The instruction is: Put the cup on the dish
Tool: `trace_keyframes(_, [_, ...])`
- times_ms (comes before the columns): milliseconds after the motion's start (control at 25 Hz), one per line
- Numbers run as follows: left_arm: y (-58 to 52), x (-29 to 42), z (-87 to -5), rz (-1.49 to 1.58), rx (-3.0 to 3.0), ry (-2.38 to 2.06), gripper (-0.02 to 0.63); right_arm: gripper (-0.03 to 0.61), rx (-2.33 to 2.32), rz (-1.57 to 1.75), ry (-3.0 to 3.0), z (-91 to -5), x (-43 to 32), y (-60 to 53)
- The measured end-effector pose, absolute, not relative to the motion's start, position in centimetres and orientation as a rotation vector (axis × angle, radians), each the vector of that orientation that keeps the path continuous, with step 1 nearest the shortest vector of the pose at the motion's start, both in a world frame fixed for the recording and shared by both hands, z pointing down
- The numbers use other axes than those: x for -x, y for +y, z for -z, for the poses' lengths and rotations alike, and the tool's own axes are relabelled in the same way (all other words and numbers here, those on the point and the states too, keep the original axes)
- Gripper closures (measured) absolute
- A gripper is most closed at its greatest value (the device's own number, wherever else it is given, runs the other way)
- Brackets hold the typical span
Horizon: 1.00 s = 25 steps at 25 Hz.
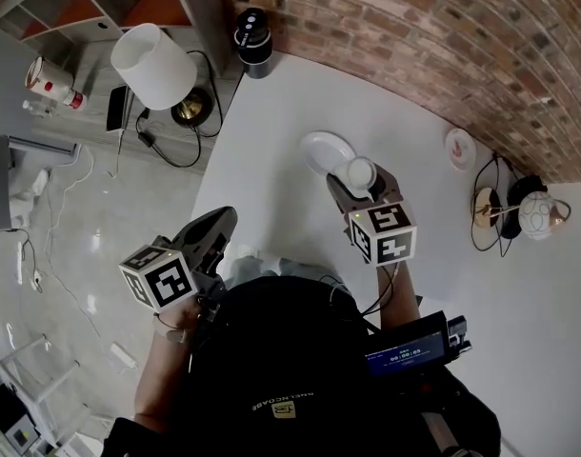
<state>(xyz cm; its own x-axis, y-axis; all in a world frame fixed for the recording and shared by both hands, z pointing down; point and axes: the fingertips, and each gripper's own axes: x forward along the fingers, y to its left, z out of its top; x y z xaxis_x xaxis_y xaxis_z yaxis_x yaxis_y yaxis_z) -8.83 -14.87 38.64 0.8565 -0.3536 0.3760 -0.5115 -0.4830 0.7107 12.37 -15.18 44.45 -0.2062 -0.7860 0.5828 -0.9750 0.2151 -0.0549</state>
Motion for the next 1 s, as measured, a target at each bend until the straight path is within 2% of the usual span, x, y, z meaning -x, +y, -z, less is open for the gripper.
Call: trace_keyframes(1000, [-13.5,10.6,-40.0,-0.204,-1.984,-0.881,0.607,0.324,-1.554,-0.623,-1.996,-55.5,-16.2,-20.3])
